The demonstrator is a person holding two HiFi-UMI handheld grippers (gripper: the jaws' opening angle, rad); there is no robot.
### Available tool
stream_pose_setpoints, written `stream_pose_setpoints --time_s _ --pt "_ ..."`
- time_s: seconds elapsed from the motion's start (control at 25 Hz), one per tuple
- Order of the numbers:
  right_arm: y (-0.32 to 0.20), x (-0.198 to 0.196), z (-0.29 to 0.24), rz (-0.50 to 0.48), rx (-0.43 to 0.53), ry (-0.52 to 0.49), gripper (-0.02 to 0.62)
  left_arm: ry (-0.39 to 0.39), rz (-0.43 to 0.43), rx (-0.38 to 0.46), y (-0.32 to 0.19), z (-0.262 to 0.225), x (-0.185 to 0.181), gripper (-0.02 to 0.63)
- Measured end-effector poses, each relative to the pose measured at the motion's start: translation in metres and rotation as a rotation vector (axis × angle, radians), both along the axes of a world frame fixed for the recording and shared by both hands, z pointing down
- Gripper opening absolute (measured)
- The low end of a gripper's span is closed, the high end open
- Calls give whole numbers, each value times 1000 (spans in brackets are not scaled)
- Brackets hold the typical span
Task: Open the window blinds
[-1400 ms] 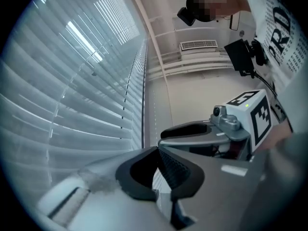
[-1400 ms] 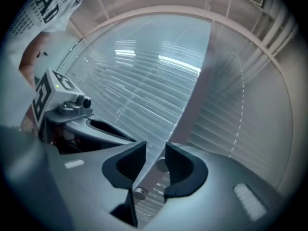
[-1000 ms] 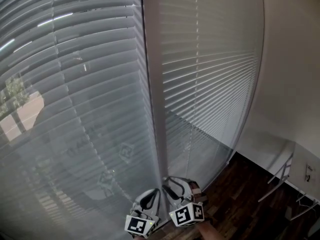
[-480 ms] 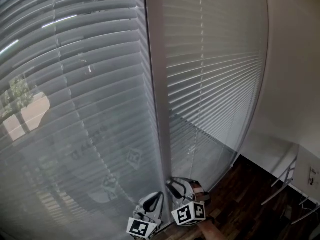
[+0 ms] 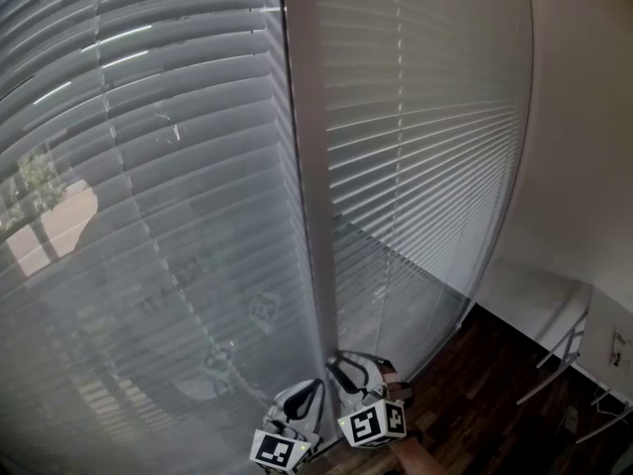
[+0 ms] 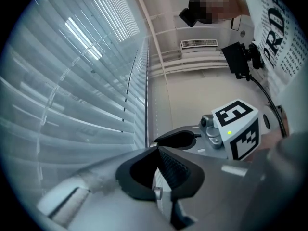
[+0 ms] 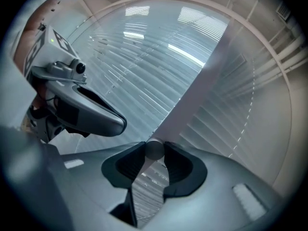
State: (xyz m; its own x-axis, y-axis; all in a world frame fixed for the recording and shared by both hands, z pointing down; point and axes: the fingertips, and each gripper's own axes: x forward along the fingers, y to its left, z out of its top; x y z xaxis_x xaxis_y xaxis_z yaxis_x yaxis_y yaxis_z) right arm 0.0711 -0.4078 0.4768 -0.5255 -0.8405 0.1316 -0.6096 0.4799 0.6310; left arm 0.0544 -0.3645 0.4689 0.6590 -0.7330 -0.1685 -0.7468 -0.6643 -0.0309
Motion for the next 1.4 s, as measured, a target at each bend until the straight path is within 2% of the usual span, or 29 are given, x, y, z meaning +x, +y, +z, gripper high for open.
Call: stream_pose_setpoints --time_s 0.12,0.28,0.4,0.56,0.92,1.0,1.16,1.4 --pt "0 1 -1 -4 -43 -77 129 -25 -4 -9 -1 3 0 -8" --pt "-1 3 -1 -13 -133 -251 129 -43 -3 -22 -2 7 0 -8" --pt "-2 4 -2 -21 -186 -377 129 -26 -5 -14 -2 2 1 -8" --pt "-2 7 -2 -22 -240 -485 129 -33 -9 -16 -2 3 0 -8" --pt "-6 12 -2 -14 -396 -872 129 -14 1 -12 -2 0 1 -8" --pt "-5 12 -2 -12 -410 -901 129 -14 3 -11 -1 0 1 -8" --pt "-5 12 -2 -9 -408 -879 129 -13 5 -10 1 -1 -1 -8" --pt "-5 11 -1 -20 -386 -787 132 -10 6 -9 1 -1 -3 -8"
